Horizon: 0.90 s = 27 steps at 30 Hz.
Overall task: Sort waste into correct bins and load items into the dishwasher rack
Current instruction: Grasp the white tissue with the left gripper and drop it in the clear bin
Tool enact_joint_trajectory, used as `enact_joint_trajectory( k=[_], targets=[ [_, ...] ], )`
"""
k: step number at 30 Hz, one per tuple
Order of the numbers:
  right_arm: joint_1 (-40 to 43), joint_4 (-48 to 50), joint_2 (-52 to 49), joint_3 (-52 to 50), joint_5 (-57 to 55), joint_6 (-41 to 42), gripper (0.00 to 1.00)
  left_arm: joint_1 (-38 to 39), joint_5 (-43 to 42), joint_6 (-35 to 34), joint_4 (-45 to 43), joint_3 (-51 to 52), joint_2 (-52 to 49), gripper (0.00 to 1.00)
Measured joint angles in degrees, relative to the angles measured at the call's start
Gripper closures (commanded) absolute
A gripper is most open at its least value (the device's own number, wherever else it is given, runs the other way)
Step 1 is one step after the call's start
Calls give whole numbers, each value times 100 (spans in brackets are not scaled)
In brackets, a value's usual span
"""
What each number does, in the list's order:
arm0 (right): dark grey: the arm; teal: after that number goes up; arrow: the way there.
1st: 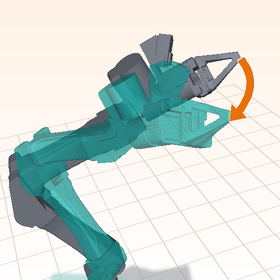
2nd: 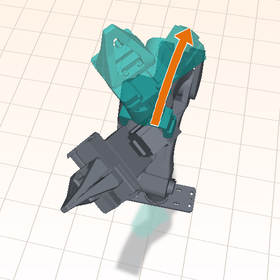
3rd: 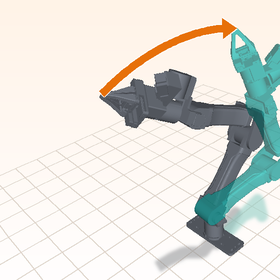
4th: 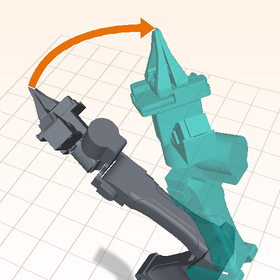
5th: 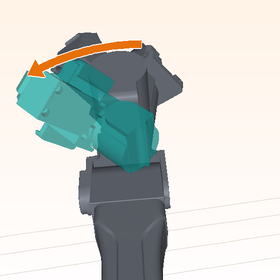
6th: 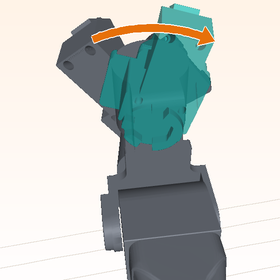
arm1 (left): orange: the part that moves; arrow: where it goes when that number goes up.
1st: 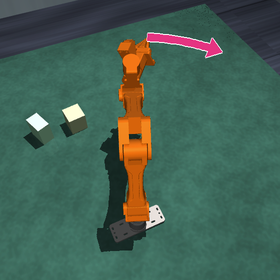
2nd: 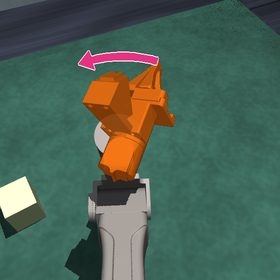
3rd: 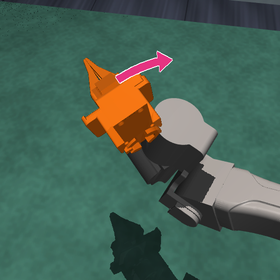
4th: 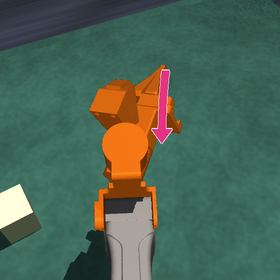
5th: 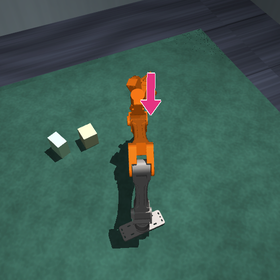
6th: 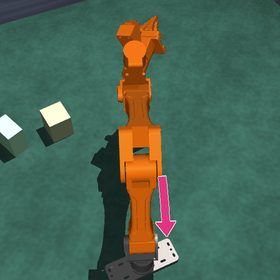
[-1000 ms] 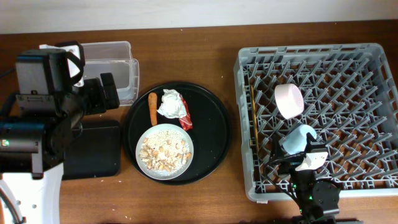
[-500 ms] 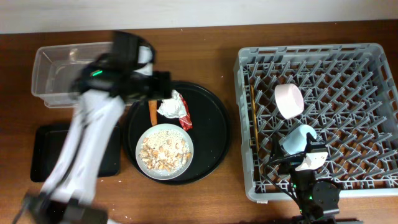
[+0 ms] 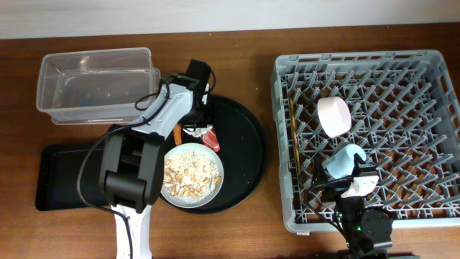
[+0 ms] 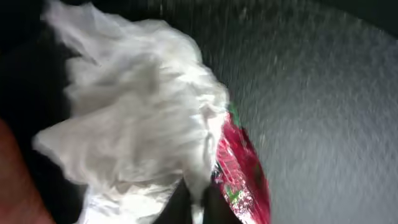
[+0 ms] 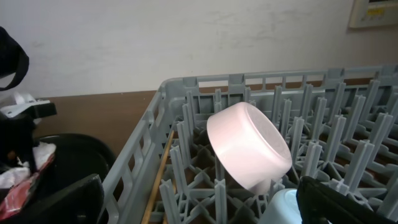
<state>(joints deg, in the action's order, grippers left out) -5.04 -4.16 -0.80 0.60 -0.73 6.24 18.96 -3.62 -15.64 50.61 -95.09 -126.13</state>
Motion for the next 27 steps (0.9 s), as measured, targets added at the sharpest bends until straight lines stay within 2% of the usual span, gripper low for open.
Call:
enact_joint_trajectory(
  k=[6, 12, 18, 19, 20, 21, 22, 23, 24, 27],
  targets=[
    [0, -2, 0, 0, 2, -2, 2, 4, 0, 0, 883, -859, 197, 100],
    [0, -2, 0, 0, 2, 0, 2, -42, 120, 0, 1097, -960, 850, 100],
    [0, -2, 0, 0, 0, 2, 2, -1196, 1364, 85, -83, -1093, 1353, 100],
    [0, 0, 0, 0, 0, -4, 2, -1392, 1469, 120, -310, -1095, 1292, 92],
    [0, -2, 0, 0, 2, -4, 2, -1493, 1506, 131, -428, -1095, 1228, 59],
    [0, 0, 0, 0, 2, -2, 2, -1547, 1526, 155, -452, -1095, 1167, 18],
    [0, 0, 0, 0, 0, -4, 2, -1613, 1530, 179, -501, -1095, 1084, 13],
    [0, 0, 0, 0, 2, -4, 2, -1670, 1547, 186, -498, -1095, 990, 13],
    [0, 0, 0, 0, 2, -2, 2, -1727, 1550, 195, -459, -1095, 931, 8],
    [0, -2, 0, 0, 2, 0, 2, -1784, 1458, 256, 105, -1416, 935, 11]
  ],
)
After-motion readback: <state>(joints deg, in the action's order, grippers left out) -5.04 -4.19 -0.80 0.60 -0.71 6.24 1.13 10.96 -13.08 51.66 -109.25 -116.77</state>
